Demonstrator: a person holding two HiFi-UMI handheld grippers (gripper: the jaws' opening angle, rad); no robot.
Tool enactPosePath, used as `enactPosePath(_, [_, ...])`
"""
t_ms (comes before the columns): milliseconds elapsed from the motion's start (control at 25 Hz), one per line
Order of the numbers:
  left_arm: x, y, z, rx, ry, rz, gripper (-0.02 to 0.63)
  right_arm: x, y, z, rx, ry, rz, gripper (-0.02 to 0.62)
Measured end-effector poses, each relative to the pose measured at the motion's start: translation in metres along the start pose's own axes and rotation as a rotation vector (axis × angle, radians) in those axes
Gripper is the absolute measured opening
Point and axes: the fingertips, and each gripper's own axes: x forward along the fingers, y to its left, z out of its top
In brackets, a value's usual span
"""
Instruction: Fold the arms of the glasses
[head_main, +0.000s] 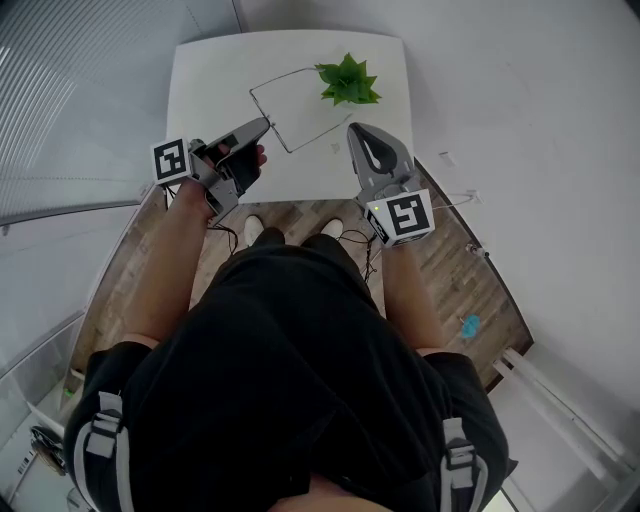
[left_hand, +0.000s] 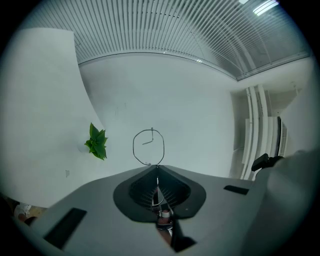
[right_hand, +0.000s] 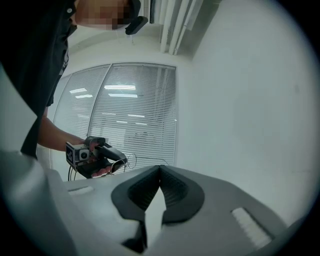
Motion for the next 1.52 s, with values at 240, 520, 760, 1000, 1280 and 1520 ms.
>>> enactPosePath(240, [-0.001,0.001,-0.001,-0.009,0.001,-0.003,0.014,0.001,-0.002,-0.011,-0.073,0.059,-0.018,0.014])
enactPosePath(520, [-0.001,0.000,0.000,-0.002,-0.005,0.010,0.014,0.008,0.000,-0.014,-0.187,0.111,-0.027,0.046])
enactPosePath(760, [0.000,0.000,0.000,-0.005,-0.008,0.014,0.014,0.010,-0.001,-0.023,-0.288,0.163,-0.039,0.057])
enactPosePath(1000, [-0.001,0.001,-0.001,-0.015,-0.015,0.022,0.014,0.014,-0.003,-0.036,-0.438,0.242,-0.069,0.063])
enactPosePath(1280, [0.000,0.000,-0.002,-0.026,-0.014,0.022,0.012,0.021,-0.005,-0.049,-0.681,0.336,-0.105,0.063])
enactPosePath(1520, [0.000,-0.001,-0.002,-0.031,-0.015,0.021,0.013,0.022,-0.010,-0.054,-0.789,0.375,-0.138,0.063])
